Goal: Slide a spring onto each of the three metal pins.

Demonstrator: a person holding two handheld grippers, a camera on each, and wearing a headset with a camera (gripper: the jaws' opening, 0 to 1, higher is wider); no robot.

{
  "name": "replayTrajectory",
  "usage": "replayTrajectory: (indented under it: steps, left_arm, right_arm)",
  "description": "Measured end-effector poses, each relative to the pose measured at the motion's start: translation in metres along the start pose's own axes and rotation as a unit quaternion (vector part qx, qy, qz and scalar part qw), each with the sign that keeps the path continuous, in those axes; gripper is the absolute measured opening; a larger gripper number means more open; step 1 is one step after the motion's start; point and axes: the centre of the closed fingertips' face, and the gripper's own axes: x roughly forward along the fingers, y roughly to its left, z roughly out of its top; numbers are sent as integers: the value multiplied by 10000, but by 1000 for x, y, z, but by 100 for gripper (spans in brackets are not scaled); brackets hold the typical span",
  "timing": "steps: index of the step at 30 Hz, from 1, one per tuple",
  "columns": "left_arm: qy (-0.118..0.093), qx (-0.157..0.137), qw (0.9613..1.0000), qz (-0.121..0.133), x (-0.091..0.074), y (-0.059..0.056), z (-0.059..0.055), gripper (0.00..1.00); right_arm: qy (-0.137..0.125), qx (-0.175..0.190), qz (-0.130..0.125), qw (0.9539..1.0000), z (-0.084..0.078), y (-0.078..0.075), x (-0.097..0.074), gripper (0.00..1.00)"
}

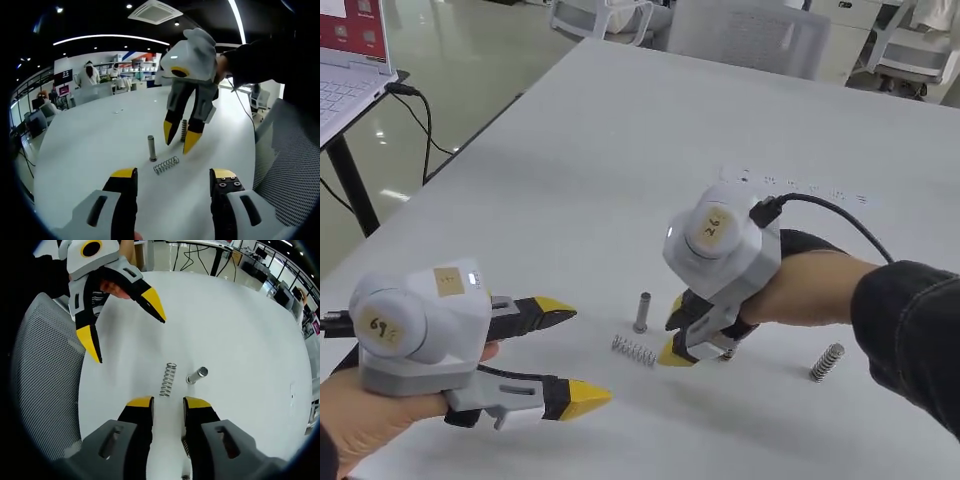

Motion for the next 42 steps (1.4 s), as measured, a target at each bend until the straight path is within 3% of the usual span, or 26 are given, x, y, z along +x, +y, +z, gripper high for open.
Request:
replayTrajectory:
  steps: [21, 33, 42]
  left_arm:
    - [12, -20, 10000, 28, -2, 3, -1, 56]
    - [24, -30, 10000, 42, -4, 4, -4, 56]
    - [24, -21, 10000, 62, -5, 5, -4, 56]
  right_arm:
    - [174, 284, -51, 9994, 2, 0, 23, 18]
    - [305, 225, -110, 9992, -4, 2, 30, 15]
    - [249, 170, -113, 9995, -2, 4, 29, 13]
